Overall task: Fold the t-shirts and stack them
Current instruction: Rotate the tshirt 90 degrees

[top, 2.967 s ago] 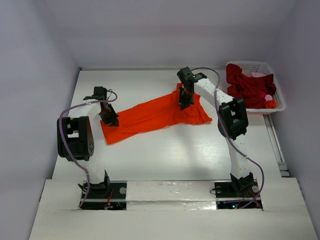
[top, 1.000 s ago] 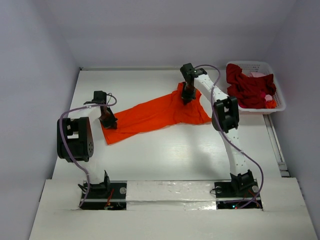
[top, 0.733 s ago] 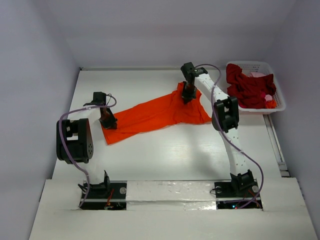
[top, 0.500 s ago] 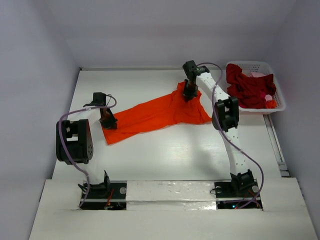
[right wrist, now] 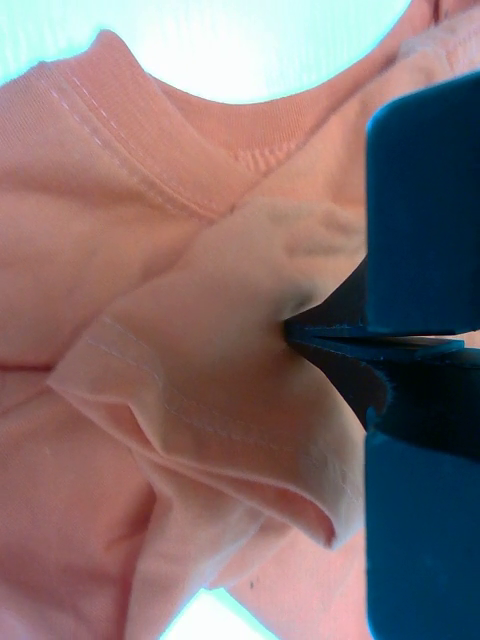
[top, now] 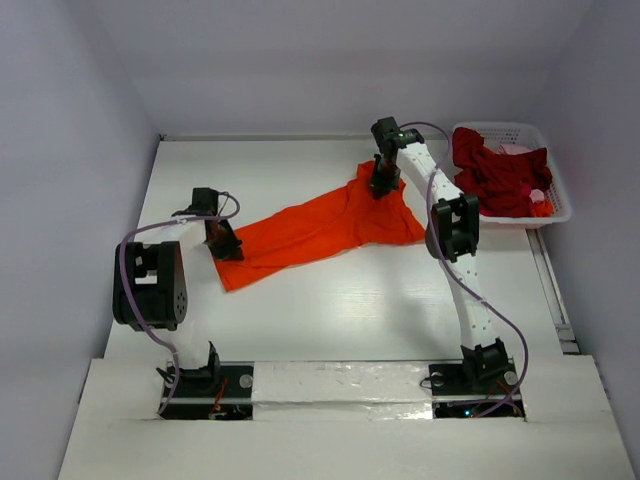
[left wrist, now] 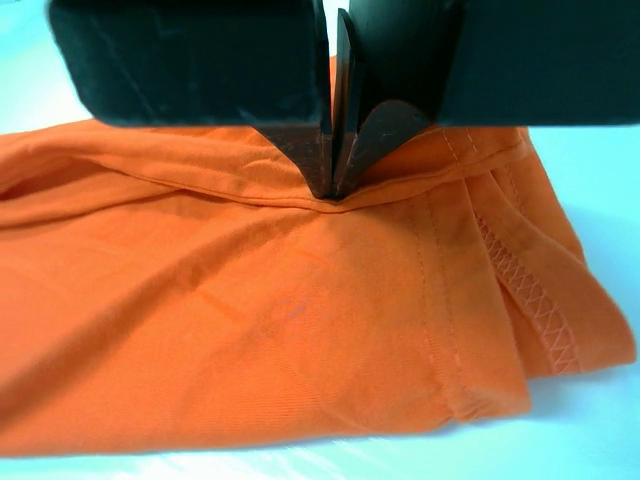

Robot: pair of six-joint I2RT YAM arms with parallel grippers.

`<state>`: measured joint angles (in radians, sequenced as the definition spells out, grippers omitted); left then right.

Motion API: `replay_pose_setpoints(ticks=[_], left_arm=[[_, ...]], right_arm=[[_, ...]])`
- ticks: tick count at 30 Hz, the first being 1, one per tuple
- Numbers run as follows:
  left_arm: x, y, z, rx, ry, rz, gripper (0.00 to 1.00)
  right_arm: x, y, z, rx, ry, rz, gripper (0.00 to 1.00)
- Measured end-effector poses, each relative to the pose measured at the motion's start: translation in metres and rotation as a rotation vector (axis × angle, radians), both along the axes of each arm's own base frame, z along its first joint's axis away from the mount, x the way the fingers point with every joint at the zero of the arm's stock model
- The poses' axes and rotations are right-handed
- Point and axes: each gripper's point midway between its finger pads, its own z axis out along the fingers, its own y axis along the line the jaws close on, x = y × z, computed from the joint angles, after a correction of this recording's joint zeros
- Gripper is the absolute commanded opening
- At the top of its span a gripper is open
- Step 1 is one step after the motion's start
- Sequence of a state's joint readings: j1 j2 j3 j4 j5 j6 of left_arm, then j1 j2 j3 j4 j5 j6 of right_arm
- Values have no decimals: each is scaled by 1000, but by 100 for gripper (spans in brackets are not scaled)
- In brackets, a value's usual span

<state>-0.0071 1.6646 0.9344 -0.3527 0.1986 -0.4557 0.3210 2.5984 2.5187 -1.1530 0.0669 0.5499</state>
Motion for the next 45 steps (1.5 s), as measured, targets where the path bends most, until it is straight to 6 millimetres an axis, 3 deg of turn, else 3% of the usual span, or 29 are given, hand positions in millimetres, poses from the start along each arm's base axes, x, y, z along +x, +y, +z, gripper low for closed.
replay_pose_setpoints(ticks=[12,21,34,45], left_arm=[[-22,-60,-1,-106,24,-96,0],[-56,-84,0,-143,91,-133,0],[-131,-93,-1,-121,238,-181,0],[-162,-88,10,-119,279,-162,0]], right_arm=[[8,1,6,19,-25,10,0],[14,-3,13,31,-44,11,0],[18,1,20,51,-67,24,0],[20,3,22,58,-75,30,0]])
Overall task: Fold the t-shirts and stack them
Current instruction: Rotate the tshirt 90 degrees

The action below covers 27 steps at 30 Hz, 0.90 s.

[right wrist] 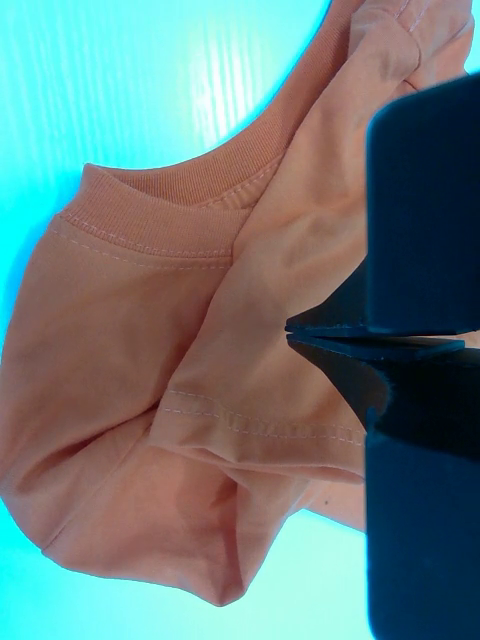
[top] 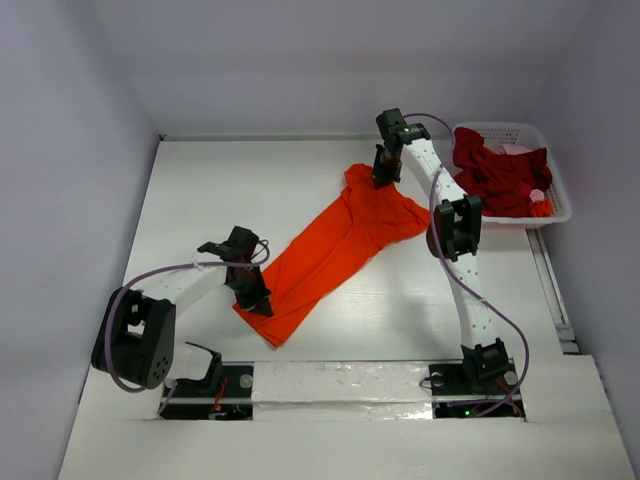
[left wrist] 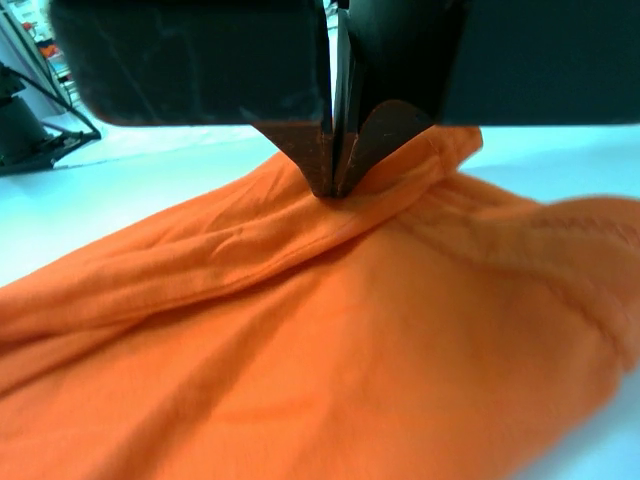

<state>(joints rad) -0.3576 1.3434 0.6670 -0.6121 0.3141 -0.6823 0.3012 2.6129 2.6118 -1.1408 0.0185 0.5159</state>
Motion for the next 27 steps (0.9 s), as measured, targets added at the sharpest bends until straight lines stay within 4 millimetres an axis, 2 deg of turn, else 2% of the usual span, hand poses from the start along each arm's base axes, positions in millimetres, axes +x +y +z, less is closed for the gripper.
replay_pose_setpoints(ticks=[5,8,13,16,19,21,23,27], left_arm=[[-7,1,9,7,-8,-4,0],[3,4,23,33,-48,5,0],[65,-10,66,29,-218,12,0],[105,-24,80,17,-284,-1,0],[131,-33,74,21,-291,-29,0],[138,-36,62,34,-266,-52,0],[139,-35,47,53,-229,-80,0],[125,-28,27,88,-158,-134,0]], right_arm=[[0,0,0,0,-1,0,0],[3,-1,-2,-4,-12,-3,0],[-21,-10,-14,-33,47,-3,0],[-34,-15,-11,-44,59,-2,0],[-41,-18,-2,-45,51,-3,0],[-41,-19,5,-45,34,-1,0],[-40,-19,9,-46,22,2,0],[-36,-19,12,-52,16,10,0]])
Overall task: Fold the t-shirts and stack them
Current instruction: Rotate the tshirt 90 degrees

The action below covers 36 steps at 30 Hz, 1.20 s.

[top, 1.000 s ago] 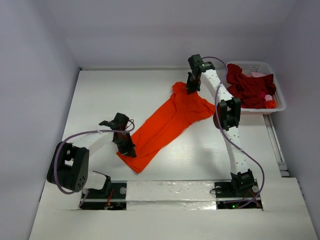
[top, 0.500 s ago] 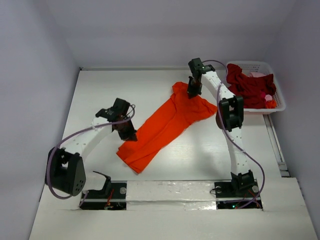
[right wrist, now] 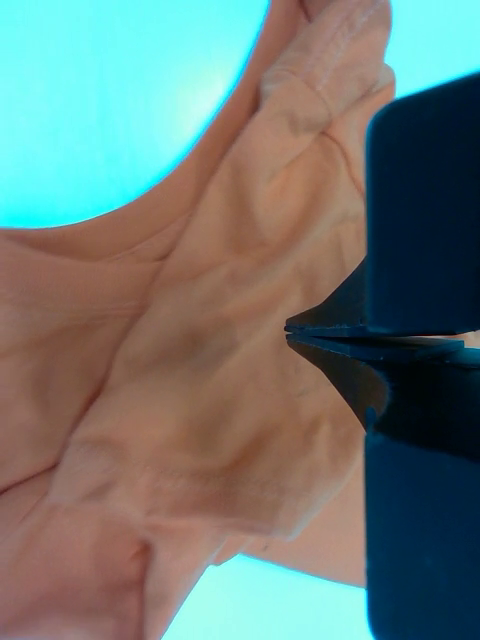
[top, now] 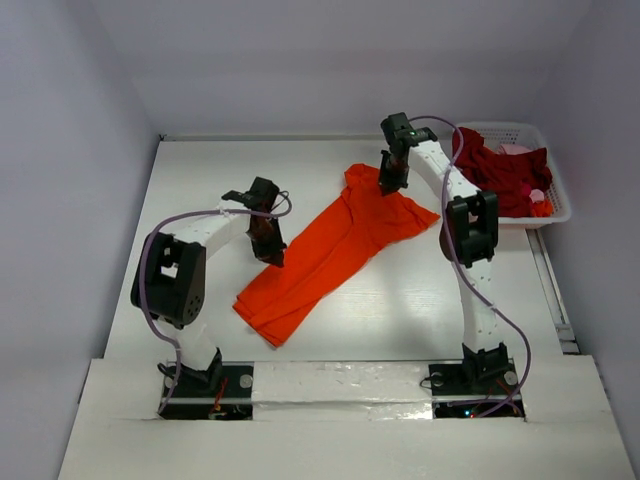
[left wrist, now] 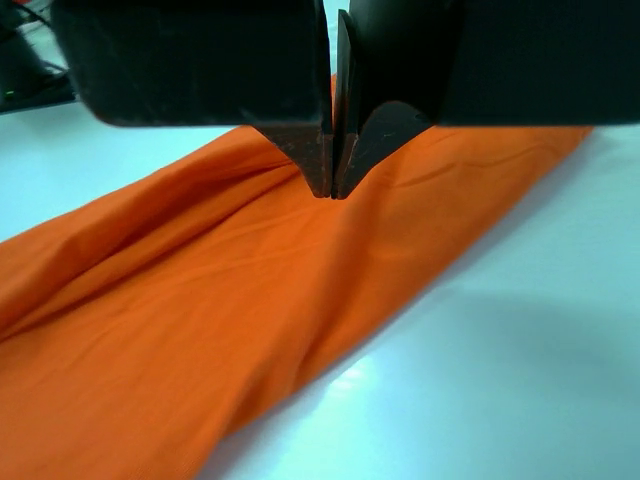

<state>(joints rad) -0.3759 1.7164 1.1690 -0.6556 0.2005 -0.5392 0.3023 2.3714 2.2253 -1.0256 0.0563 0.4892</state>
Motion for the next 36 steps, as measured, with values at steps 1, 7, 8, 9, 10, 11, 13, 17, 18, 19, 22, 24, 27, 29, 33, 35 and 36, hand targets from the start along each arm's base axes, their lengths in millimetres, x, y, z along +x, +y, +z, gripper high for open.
replay_pose_setpoints(ticks=[1,7,8,9,10,11,13,17,18,19,22,24,27,29,33,35,36], left_arm=[[-5,2,-3,7,13,-8,0],[-51,20,-30,48,122,-37,0],[-58,23,-35,50,139,-39,0],[-67,24,-39,48,164,-40,0],[-73,23,-40,34,179,-41,0],[-76,23,-40,23,177,-42,0],[-80,22,-40,6,171,-43,0],[-86,19,-40,-26,172,-44,0],[-88,18,-41,-34,172,-43,0],[-90,17,-41,-42,171,-43,0],[-101,11,-41,-68,182,-56,0],[-111,3,-42,-89,196,-75,0],[-130,-9,-42,-115,227,-112,0],[-144,-18,-42,-134,247,-142,0],[-174,-29,-42,-166,293,-184,0],[-188,-31,-43,-181,327,-198,0],[-193,-32,-43,-187,343,-204,0]], right_arm=[[4,1,1,0,-10,1,0],[20,3,7,-10,-38,3,0],[22,3,8,-11,-39,3,0],[24,3,7,-15,-38,4,0],[25,3,6,-17,-37,4,0],[26,3,4,-18,-34,5,0],[24,3,-2,-23,-16,5,0],[18,1,-11,-33,18,5,0],[18,1,-12,-33,21,5,0],[18,1,-12,-33,22,6,0],[21,4,-9,-23,14,8,0],[24,5,-7,-17,3,9,0],[24,6,-7,-12,3,11,0],[23,8,-7,-10,5,15,0],[24,11,-5,-1,0,20,0],[24,13,-4,4,-3,22,0],[24,13,-4,5,-4,23,0]])
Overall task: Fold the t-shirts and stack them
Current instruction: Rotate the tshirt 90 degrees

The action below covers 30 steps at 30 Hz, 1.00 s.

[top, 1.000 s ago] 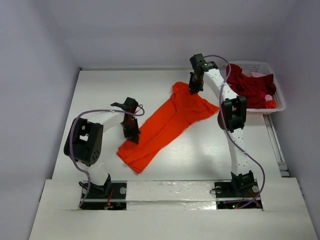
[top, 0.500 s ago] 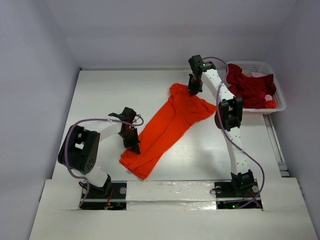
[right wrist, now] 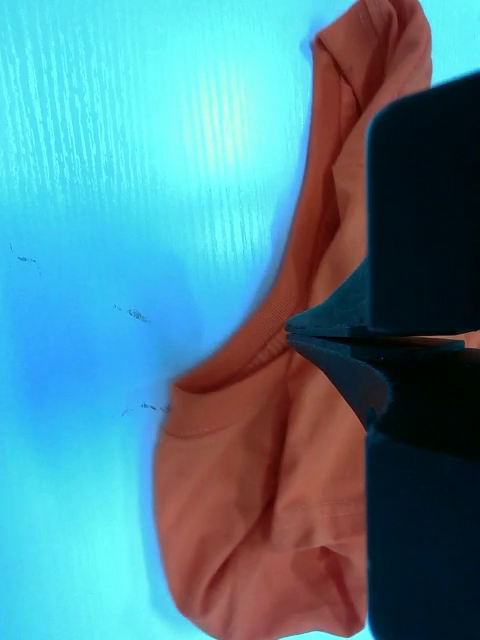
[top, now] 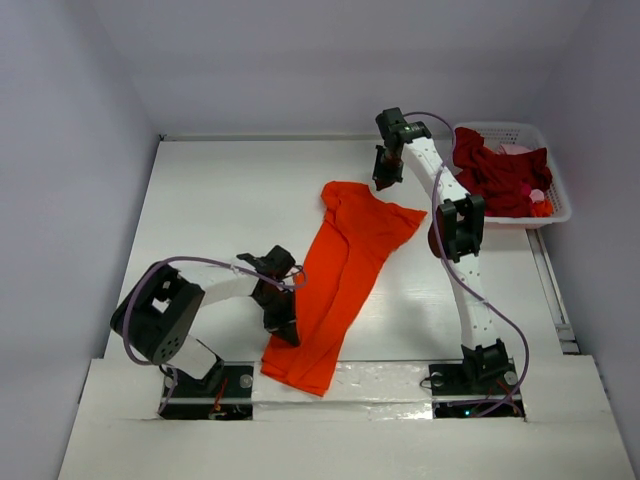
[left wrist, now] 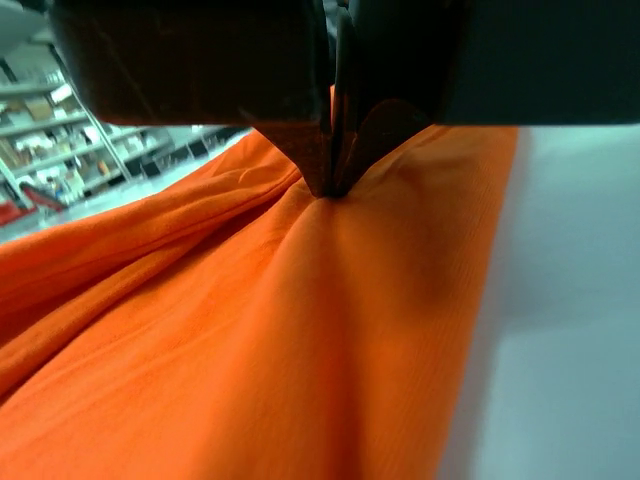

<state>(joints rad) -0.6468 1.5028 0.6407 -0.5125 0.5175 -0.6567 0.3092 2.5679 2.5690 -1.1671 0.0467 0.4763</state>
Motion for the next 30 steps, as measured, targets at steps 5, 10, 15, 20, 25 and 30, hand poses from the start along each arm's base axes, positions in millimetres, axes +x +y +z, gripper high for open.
replay_pose_setpoints(ticks=[5,10,15,20,25,30], left_arm=[[-21,-7,0,-24,71,-39,0],[-36,-15,-1,-34,133,-85,0],[-42,-36,0,-35,154,-180,0],[-49,-69,0,-74,154,-303,0],[-52,-85,1,-110,158,-355,0],[-53,-84,1,-121,156,-354,0]], right_arm=[[0,1,0,3,0,1,0],[0,1,0,4,-1,-1,0],[2,1,1,6,-7,-2,0],[2,1,8,9,-19,-1,0],[0,0,21,13,-38,-2,0],[0,0,31,16,-53,-3,0]])
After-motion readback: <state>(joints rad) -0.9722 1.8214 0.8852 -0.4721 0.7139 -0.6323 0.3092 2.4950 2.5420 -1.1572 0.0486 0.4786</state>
